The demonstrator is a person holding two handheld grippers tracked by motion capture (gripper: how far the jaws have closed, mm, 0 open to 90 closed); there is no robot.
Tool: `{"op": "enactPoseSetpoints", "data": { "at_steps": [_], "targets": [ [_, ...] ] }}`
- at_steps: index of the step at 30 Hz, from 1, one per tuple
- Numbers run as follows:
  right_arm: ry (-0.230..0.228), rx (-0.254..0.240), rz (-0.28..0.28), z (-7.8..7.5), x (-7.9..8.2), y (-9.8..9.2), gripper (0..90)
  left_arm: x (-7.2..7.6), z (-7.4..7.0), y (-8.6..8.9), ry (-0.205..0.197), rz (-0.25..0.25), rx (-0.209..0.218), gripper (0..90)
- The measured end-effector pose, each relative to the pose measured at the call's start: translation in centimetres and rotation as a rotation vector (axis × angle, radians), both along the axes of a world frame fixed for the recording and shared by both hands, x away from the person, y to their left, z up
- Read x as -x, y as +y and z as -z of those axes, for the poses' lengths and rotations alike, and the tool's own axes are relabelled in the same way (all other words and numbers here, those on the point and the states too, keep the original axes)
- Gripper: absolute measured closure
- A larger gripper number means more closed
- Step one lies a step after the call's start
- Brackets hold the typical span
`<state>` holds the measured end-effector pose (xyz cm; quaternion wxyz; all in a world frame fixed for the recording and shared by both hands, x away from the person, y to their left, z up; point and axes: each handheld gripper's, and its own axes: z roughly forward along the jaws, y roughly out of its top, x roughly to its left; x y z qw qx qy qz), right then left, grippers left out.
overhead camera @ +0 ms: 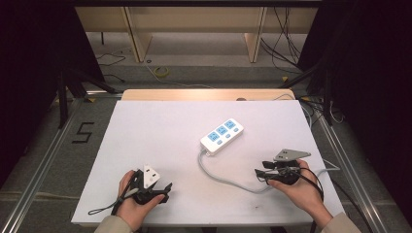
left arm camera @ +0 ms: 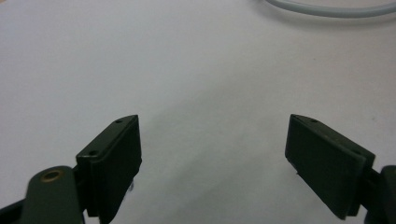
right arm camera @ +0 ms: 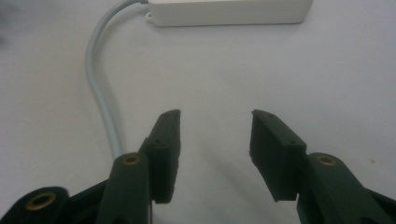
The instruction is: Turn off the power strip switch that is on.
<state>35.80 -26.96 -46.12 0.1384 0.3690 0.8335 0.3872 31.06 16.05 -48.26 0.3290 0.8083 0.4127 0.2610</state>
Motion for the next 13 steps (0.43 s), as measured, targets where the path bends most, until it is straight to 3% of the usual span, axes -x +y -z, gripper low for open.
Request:
{"op": "enactPoseSetpoints", "data": {
  "at_steps": [5, 13],
  "targets": [
    [-0.029, -0.032, -0.003, 0.2, 1.2, -0.5, 52.1, -0.2, 0.1, 0.3, 0.006, -0.008, 0.005, 18.3],
    [-0.052, -0.043, 0.001, 0.2, 2.2, -0.6, 48.6, -0.5, 0.3, 0.6, 0.010, -0.025, 0.023, 17.2]
  ]
}}
